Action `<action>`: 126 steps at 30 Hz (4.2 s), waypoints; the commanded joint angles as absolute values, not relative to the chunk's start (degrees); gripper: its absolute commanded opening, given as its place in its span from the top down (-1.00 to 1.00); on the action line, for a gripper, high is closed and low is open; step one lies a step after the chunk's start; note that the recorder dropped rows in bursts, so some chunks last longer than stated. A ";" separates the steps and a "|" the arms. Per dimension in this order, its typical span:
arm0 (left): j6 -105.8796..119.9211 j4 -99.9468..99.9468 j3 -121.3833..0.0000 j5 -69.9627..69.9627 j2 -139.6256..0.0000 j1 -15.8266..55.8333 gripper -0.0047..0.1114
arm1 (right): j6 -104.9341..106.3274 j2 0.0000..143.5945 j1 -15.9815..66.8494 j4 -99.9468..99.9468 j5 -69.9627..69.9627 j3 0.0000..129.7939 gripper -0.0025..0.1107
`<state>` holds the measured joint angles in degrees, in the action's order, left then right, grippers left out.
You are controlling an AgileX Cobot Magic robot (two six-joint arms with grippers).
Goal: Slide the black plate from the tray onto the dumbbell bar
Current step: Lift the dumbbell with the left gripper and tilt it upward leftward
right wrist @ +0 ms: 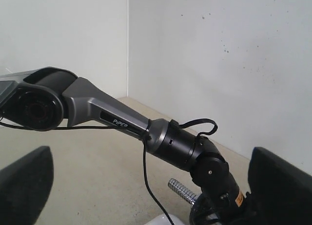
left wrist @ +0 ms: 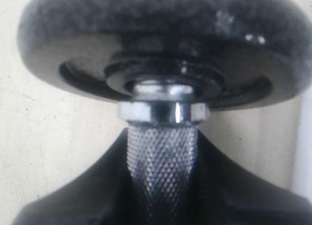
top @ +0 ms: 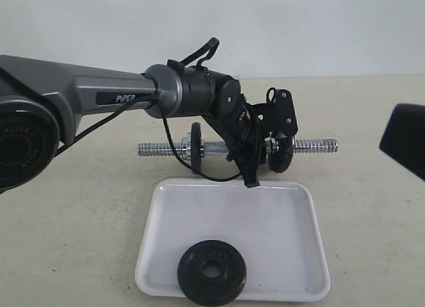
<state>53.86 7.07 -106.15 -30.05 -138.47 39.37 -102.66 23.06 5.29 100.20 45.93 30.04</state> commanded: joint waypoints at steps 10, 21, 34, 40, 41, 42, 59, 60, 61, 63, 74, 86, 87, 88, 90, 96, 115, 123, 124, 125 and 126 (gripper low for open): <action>50.79 8.58 -105.90 -35.75 -129.87 39.21 0.84 | -102.89 23.27 5.14 99.95 43.93 24.02 -0.88; 50.79 7.69 -105.90 -48.21 -123.22 34.64 0.84 | -102.89 23.27 5.14 99.95 43.67 24.02 -0.88; 57.49 16.84 -105.90 -60.91 -120.10 32.59 0.84 | -102.89 23.27 5.14 99.95 46.26 24.02 -0.88; 62.38 25.19 -105.90 -57.60 -115.80 31.75 0.84 | -102.89 23.27 5.14 99.95 47.01 24.02 -0.88; 63.12 25.79 -105.04 -57.61 -115.18 30.99 0.84 | -102.89 23.27 5.14 99.95 47.01 24.02 -0.88; 63.49 25.79 -104.23 -57.33 -114.86 30.52 0.84 | -102.89 23.27 5.14 99.95 47.18 24.02 -0.88; 79.48 39.79 -79.03 -42.51 -101.05 22.42 0.84 | -102.89 23.27 5.14 99.95 47.18 24.02 -0.88; 80.13 40.65 -77.85 -41.76 -100.26 22.42 0.84 | -102.89 23.27 5.14 99.95 47.18 24.02 -0.88; 81.22 41.35 -76.23 -40.47 -99.54 22.42 0.84 | -102.89 23.27 5.14 99.95 47.18 24.02 -0.88; 82.81 42.52 -73.19 -37.44 -98.24 22.42 0.84 | -102.89 23.27 5.14 99.95 47.16 24.02 -0.88; 99.58 59.87 -57.55 -25.77 -91.16 22.42 0.84 | -102.89 23.27 5.14 99.95 47.16 24.02 -0.88; 107.20 68.55 -49.51 -22.24 -86.97 22.42 0.84 | -102.89 23.27 5.14 99.95 47.31 24.02 -0.88; 107.95 69.24 -49.01 -22.24 -86.67 22.42 0.84 | -102.89 23.27 5.14 99.95 47.31 24.02 -0.88; 108.78 70.61 -48.64 -22.07 -86.42 22.42 0.84 | -102.89 23.27 5.14 99.95 47.30 24.02 -0.88; 110.87 73.67 -47.43 -22.05 -85.66 22.42 0.84 | -102.89 23.27 5.14 99.95 47.30 24.02 -0.88; 116.81 80.84 -43.99 -22.46 -83.59 22.42 0.84 | -102.89 23.27 5.14 96.11 47.82 24.02 -0.88; 116.98 81.61 -41.93 -25.55 -83.03 22.42 0.84 | -110.65 23.27 5.14 85.55 61.24 24.02 -0.88; 116.98 82.85 -41.93 -25.55 -83.03 22.42 0.84 | -114.85 23.27 5.14 81.08 62.61 24.02 -0.88; 116.98 83.61 -41.93 -25.55 -83.03 22.42 0.84 | -114.73 23.27 5.14 80.41 62.73 24.02 -0.88; 116.98 84.14 -41.93 -25.55 -83.03 22.42 0.84 | -114.48 23.27 5.14 80.29 62.73 24.02 -0.88; 116.98 84.48 -41.93 -25.55 -83.03 22.42 0.84 | -112.79 23.27 5.14 80.40 62.73 24.02 -0.88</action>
